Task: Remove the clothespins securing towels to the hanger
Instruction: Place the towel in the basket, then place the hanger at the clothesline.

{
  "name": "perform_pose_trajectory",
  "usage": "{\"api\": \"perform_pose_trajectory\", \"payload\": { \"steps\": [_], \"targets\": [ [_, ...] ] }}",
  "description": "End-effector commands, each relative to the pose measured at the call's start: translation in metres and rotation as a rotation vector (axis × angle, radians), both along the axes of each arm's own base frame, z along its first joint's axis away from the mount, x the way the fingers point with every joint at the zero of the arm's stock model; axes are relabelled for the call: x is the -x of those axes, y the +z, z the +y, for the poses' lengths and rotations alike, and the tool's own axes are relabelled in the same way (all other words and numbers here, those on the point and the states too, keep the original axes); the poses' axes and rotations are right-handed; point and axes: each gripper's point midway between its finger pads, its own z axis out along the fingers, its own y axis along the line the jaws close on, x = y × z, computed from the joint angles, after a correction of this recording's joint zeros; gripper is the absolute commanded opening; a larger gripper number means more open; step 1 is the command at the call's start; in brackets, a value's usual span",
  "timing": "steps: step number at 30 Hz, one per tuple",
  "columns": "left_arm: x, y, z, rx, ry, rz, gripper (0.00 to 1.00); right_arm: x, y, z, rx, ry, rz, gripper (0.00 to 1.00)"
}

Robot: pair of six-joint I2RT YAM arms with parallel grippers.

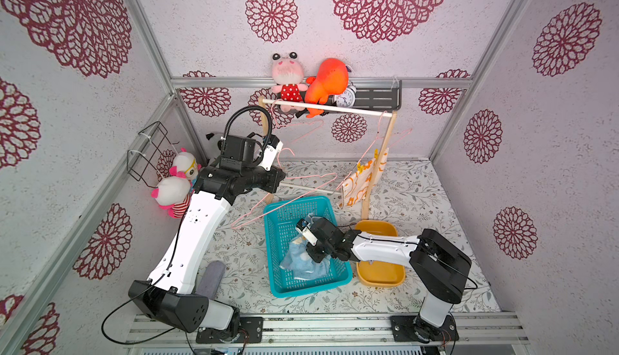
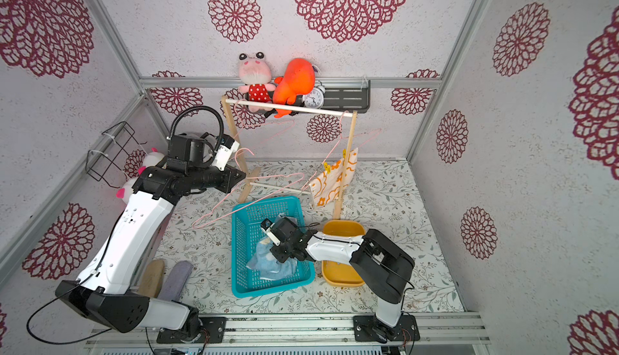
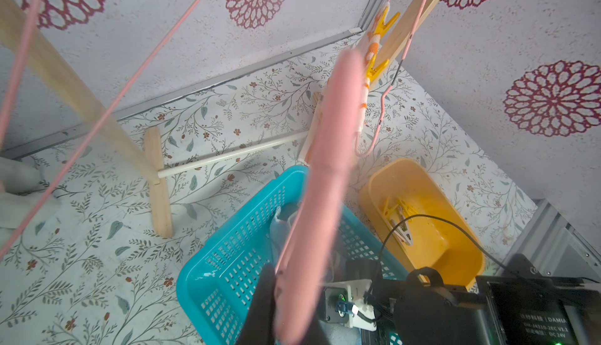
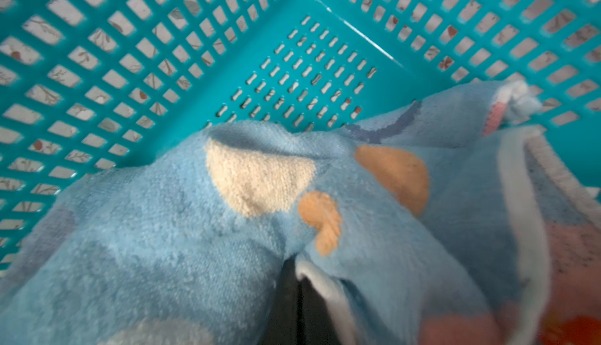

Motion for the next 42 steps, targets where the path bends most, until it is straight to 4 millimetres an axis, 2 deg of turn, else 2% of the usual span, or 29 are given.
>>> {"api": "perform_pose_trajectory", "payload": {
  "steps": [1,4,8,10,13,18,22,26,33,42],
  "targets": [
    [-0.005,0.027,0.009,0.006,0.045,-0.081,0.00,-0.021,0.009,-0.013,0.019,-0.082,-0.043,0.00],
    [-0.004,0.033,0.013,-0.011,0.056,-0.095,0.00,-0.018,0.020,-0.014,-0.003,-0.072,-0.047,0.20],
    [-0.005,0.042,0.017,-0.021,0.078,-0.114,0.00,-0.014,0.038,-0.024,0.006,-0.079,-0.073,0.39],
    [-0.007,0.047,0.019,-0.024,0.089,-0.125,0.00,-0.012,0.053,-0.031,0.004,-0.083,-0.103,0.46],
    [-0.013,0.054,0.020,-0.017,0.106,-0.145,0.00,-0.007,0.081,-0.038,-0.049,-0.083,-0.145,0.52],
    [-0.034,0.069,0.020,-0.002,0.149,-0.195,0.00,0.003,0.130,-0.051,-0.153,-0.077,-0.216,0.56],
    [-0.054,0.076,0.020,-0.006,0.191,-0.224,0.00,0.009,0.156,-0.073,-0.201,-0.105,-0.273,0.57],
    [-0.072,0.083,0.023,-0.021,0.240,-0.255,0.00,0.010,0.171,-0.101,-0.241,-0.173,-0.311,0.57],
    [-0.101,0.092,0.010,-0.006,0.247,-0.295,0.00,0.009,0.177,-0.140,-0.326,-0.278,-0.321,0.58],
    [-0.138,0.098,-0.009,0.078,0.252,-0.333,0.00,0.011,0.174,-0.152,-0.353,-0.307,-0.326,0.58]
  ]
}}
